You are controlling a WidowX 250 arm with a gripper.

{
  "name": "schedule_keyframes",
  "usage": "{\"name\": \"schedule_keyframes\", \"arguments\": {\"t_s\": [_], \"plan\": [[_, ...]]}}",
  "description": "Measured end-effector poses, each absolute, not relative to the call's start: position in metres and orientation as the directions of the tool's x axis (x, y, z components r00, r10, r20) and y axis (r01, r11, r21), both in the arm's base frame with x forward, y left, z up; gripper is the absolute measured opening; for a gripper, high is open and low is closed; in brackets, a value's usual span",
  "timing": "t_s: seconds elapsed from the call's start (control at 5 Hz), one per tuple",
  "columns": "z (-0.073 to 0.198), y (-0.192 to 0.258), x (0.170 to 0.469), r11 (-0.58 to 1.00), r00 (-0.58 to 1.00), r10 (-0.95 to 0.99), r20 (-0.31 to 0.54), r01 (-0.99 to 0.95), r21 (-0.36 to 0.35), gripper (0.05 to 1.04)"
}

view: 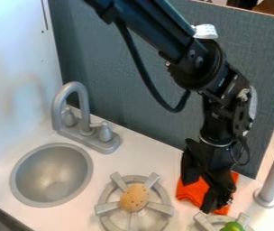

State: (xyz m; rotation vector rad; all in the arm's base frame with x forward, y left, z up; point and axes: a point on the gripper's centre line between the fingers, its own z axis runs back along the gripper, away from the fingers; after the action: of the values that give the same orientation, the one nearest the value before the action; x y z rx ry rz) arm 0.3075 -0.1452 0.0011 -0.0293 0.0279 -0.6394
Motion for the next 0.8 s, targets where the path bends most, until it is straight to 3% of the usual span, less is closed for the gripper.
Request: {"name": "schedule_keyframes", "arguments": {"t_s": [0.4, 0.6, 0.8], "plan": [[-0.011, -0.154, 0.3, 0.782, 0.781, -0.623, -0.053, 0.621, -0.043, 1.0], [-0.016, -0.189, 0.304, 0.723, 0.722, -0.69, -0.044, 0.689, -0.035, 1.0], [-0.028, -0.2, 0.304, 0.695, 0.69, -0.718, -0.088, 0.717, -0.051, 1.0]]}}
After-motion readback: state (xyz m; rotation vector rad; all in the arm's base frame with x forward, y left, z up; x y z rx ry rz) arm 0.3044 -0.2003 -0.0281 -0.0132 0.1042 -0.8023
